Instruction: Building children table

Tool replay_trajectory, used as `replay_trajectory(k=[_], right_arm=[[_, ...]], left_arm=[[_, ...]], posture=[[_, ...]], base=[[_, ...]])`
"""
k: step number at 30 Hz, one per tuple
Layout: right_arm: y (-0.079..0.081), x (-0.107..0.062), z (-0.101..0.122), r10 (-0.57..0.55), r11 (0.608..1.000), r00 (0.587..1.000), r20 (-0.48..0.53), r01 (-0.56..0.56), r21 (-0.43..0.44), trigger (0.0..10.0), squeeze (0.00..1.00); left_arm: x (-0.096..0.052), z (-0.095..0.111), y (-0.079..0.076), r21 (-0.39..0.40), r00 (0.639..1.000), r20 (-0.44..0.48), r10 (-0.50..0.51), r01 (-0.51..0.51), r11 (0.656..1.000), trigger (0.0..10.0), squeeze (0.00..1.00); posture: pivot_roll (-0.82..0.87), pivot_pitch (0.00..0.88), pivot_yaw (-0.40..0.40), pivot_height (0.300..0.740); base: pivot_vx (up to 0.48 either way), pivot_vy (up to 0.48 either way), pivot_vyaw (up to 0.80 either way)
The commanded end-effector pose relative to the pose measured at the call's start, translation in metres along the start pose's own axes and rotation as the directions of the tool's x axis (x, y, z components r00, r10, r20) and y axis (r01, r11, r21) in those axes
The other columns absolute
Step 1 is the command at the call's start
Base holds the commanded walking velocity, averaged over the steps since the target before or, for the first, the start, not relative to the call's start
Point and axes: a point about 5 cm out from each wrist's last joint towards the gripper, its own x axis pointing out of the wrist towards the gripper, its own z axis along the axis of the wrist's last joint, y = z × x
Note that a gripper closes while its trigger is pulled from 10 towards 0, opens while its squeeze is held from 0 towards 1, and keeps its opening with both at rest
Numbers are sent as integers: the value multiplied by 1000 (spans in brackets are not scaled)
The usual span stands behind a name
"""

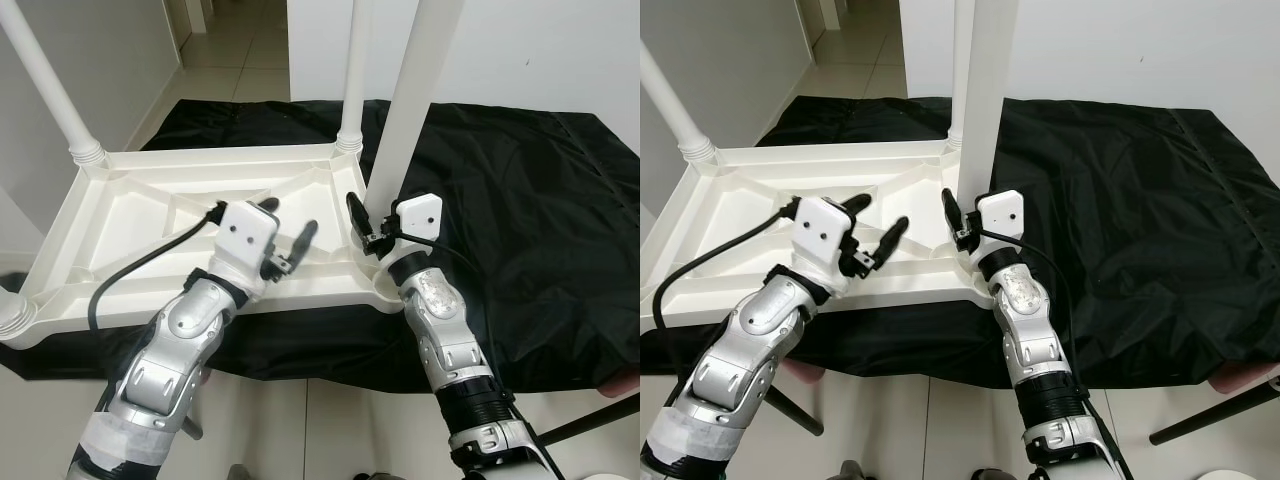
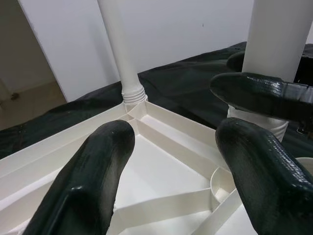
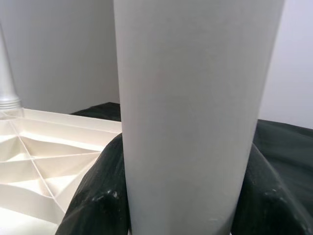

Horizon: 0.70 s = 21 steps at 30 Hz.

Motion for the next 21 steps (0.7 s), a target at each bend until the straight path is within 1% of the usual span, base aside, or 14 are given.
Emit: replay_trajectory(k=[1,2,3,5,14,15,18,19,20,21], right_arm=[[-1,-3,-3,-9,1000,1000,-15,9,9,10000,0],[-4,-5,-5,-22,1000,999,-24,22,7,10000,0],[-4,-5,-5,-22,1000,999,-24,22,7,10000,0],[-7,-9,-6,-43,999,998,-35,43,3,10000,0],[-10,-16,-7,-49,999,998,-46,48,-8,10000,0],[-10,-20,-6,-40,999,998,-49,40,-14,10000,0],[-10,-20,-6,-40,999,998,-49,40,-14,10000,0],[-10,-24,-6,-31,999,998,-52,30,-16,10000,0],[-10,-24,-6,-31,999,998,-52,30,-16,10000,0],[-11,-39,-11,-17,1000,995,-96,17,-4,10000,0]], left_arm=[[-3,-1,-7,-7,999,-18,-44,44,999,10000,0],[-4,-3,-11,0,997,-31,-65,65,998,10000,0],[-4,-3,-11,0,997,-31,-65,65,998,10000,0],[-4,-6,-16,-3,995,-47,-89,89,996,10000,0],[-3,-7,-17,-17,993,-51,-109,108,994,10000,0],[-3,-9,-19,-21,990,-57,-126,125,992,10000,0],[-3,-9,-19,-21,990,-57,-126,125,992,10000,0],[-3,-10,-21,-26,988,-63,-143,141,990,10000,0],[-3,-10,-21,-26,988,-63,-143,141,990,10000,0],[-10,-16,-28,-36,975,-99,-198,196,980,10000,0]], posture=[[-6,74,17,740],[-7,73,17,740],[-7,73,17,740],[-17,74,23,740],[-38,73,37,740],[-47,74,38,740],[-47,74,38,740],[-49,74,36,740],[-49,74,36,740],[-57,78,25,740]], base=[[0,0,0],[0,0,0],[0,0,0],[0,0,0],[0,0,0],[0,0,0],[0,0,0],[0,0,0],[0,0,0],[0,0,0]])
